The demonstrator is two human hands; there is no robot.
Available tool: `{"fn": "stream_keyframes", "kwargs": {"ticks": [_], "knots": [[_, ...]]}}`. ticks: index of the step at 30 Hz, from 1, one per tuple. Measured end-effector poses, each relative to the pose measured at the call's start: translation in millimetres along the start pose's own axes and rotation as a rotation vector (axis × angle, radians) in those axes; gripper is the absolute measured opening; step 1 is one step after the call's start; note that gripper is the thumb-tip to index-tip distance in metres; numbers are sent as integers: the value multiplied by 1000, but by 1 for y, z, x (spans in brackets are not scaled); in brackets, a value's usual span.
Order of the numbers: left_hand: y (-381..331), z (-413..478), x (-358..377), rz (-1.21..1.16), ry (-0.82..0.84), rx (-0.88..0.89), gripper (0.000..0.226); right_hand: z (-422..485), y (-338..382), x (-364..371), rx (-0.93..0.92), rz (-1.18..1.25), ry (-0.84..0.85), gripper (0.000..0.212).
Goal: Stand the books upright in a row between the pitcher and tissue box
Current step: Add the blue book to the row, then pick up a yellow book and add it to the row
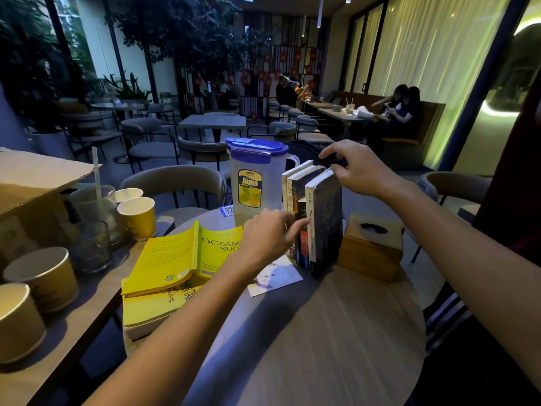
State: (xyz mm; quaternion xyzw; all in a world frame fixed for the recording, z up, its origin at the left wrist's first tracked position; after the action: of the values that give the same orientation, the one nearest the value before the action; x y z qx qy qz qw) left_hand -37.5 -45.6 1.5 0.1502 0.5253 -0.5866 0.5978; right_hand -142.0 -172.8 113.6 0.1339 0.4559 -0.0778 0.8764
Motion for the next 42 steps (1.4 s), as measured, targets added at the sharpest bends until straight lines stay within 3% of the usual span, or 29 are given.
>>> {"fn": "stream_keyframes", "kwargs": {"ticks": [4, 10, 15, 22, 29, 32, 37, 42], "knots": [[34, -1, -36, -22, -41, -58, 51, 9, 57, 6, -128, 111, -8, 25], [111, -12, -76, 61, -90, -245, 46, 16, 121, 72, -241, 218, 158, 24], [165, -28, -73, 177, -4, -390, 35, 12, 142, 145, -201, 302, 288, 22], [197, -43, -48, 253, 83, -526, 49, -14, 151, 243, -137, 307, 479, 23], [204, -41, -28, 285, 246, -593, 32, -21, 143, 264, -70, 352, 412, 25], [194, -40, -32, 81, 202, -567, 26, -20, 135, 260, 6, 425, 370, 26], [171, -45, -67, -465, 46, -436, 30, -11, 120, 236, 140, 670, 254, 42], [152, -58, -91, -989, 188, -378, 29, -5, 118, 207, 333, 1154, 162, 56]]}}
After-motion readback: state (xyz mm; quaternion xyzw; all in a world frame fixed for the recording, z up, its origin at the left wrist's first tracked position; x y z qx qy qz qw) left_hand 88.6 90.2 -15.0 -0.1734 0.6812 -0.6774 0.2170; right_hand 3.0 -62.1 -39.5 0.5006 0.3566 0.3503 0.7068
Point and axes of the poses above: each hand's wrist, its own z-axis towards the middle knuckle, its own x-axis out of the palm, y = z × x, the point moved 9 cm from there along z, towards the middle knuckle, and after that the axes turned 11 degrees about -x, right-handed, at the moved point
